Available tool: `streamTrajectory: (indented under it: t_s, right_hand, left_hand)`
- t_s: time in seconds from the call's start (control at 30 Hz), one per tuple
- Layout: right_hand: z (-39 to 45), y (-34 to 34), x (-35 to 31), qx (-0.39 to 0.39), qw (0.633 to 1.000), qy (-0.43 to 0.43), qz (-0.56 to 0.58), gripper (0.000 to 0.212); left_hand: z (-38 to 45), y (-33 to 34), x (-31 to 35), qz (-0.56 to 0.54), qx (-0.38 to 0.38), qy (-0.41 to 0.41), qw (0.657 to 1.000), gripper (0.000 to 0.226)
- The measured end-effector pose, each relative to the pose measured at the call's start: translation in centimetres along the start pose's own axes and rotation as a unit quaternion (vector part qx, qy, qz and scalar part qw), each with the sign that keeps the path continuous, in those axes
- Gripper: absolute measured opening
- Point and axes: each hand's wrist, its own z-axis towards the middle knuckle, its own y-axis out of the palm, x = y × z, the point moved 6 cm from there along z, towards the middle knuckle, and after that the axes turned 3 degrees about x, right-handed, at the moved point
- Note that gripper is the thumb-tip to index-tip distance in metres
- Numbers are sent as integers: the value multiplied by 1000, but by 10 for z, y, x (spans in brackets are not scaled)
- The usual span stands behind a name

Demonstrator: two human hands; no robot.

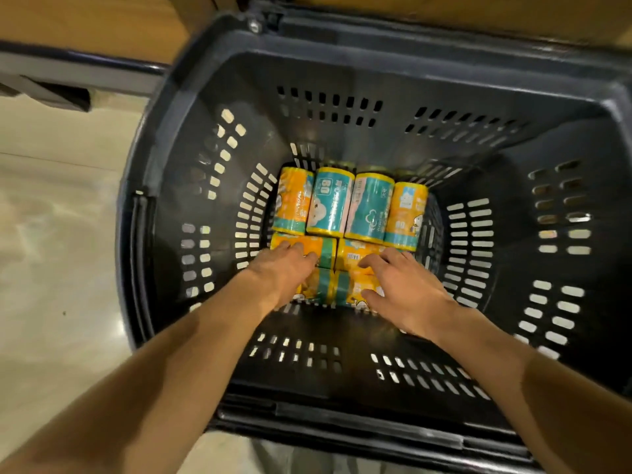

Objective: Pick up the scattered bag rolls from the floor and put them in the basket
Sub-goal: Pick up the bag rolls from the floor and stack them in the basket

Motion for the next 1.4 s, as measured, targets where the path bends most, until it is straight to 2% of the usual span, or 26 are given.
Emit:
streamTrajectory:
  t_s: [0.17, 0.37, 0.47, 0.57, 0.73, 0.83, 1.0, 1.4]
  right_hand:
    - [-32, -68, -25, 34, 999, 3, 14, 45]
    - [-103, -210, -92, 66, 997, -32, -32, 34]
    - [-155, -294, -137, 67, 992, -68, -82, 32]
    - [-208, -369, -193, 102, 980, -117, -127, 29]
    - [-283, -437, -293, 148, 957, -200, -149, 24]
    - [-324, -460, -346, 163, 941, -234, -183, 20]
    - [-374, -481, -432, 169, 920, -282, -211, 20]
    - [-440, -467, -628, 168, 899, -332, -232, 24]
  left_hand:
    - [-62, -91, -3, -22, 123, 11, 992, 46]
    - [-192, -212, -9, -60, 174, -46, 982, 32]
    - [-284, -269, -8, -105, 219, -107, 964, 32]
    - [-373, -317, -8, -139, 284, -144, 938, 27]
    - [-499, -373, -19, -160, 367, -210, 892, 33]
    - [-570, -387, -31, -131, 394, -255, 874, 33]
    - [-681, -381, -49, -117, 378, -332, 856, 33]
    - [-875, -240, -134, -224, 341, -470, 783, 32]
